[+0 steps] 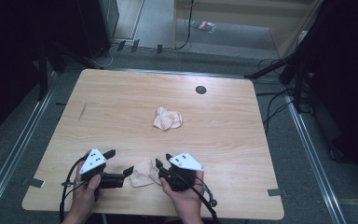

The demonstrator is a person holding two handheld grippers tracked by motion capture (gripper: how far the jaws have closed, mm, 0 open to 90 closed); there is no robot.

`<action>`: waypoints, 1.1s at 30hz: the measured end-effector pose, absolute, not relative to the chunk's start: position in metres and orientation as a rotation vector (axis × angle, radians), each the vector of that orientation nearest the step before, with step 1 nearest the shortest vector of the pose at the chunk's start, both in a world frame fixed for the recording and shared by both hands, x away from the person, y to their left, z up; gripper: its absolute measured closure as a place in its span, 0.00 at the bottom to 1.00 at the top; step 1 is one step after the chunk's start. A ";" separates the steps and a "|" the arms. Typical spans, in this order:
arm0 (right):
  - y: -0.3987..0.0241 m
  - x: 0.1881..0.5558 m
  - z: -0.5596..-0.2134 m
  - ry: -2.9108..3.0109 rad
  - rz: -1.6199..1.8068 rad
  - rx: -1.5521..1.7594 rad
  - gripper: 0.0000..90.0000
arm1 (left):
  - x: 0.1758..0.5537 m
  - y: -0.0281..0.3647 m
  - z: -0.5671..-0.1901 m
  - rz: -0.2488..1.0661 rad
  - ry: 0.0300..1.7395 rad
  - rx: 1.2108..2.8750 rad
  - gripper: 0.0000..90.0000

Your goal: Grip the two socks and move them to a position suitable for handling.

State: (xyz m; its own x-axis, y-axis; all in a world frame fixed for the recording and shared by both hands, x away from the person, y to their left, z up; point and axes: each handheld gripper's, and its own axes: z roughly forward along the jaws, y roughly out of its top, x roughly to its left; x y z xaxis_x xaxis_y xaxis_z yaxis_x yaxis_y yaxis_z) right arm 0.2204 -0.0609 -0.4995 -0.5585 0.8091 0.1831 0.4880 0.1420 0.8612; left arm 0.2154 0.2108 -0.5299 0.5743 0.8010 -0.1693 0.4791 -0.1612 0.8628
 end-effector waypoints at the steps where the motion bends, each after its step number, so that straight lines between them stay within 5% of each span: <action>1: -0.065 0.220 -0.498 2.110 1.392 1.235 0.71 | 0.216 0.211 -0.531 0.398 1.068 1.822 0.13; 4: -0.069 0.217 -0.500 2.152 1.406 1.194 0.75 | 0.217 0.211 -0.534 0.368 1.056 1.845 0.21; 6: -0.061 0.211 -0.511 2.241 1.384 1.135 0.78 | 0.220 0.209 -0.537 0.337 1.073 1.889 0.39; 12: -0.033 0.205 -0.538 2.374 1.232 1.052 0.71 | 0.219 0.202 -0.541 0.265 1.028 1.953 0.62; 16: -0.027 0.204 -0.548 2.372 1.164 1.038 0.70 | 0.218 0.196 -0.544 0.256 0.997 1.999 0.70; 20: -0.028 0.206 -0.550 2.326 1.106 1.048 0.96 | 0.215 0.182 -0.549 0.304 0.972 2.103 0.77; 26: -0.061 0.220 -0.530 2.221 1.262 1.222 0.98 | 0.218 0.185 -0.550 0.322 0.988 2.102 0.94; 33: -0.109 0.237 -0.521 2.111 1.336 1.466 0.98 | 0.221 0.188 -0.549 0.357 0.990 2.113 0.98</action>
State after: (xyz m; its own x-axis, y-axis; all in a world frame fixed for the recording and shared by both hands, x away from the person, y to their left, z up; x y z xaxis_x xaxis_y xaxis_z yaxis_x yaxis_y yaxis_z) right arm 0.2374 -0.1091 -0.5210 -0.4656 0.8384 0.2832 0.6149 0.0763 0.7849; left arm 0.2210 0.1883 -0.5489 0.6599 0.7486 -0.0641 0.5358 -0.4090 0.7387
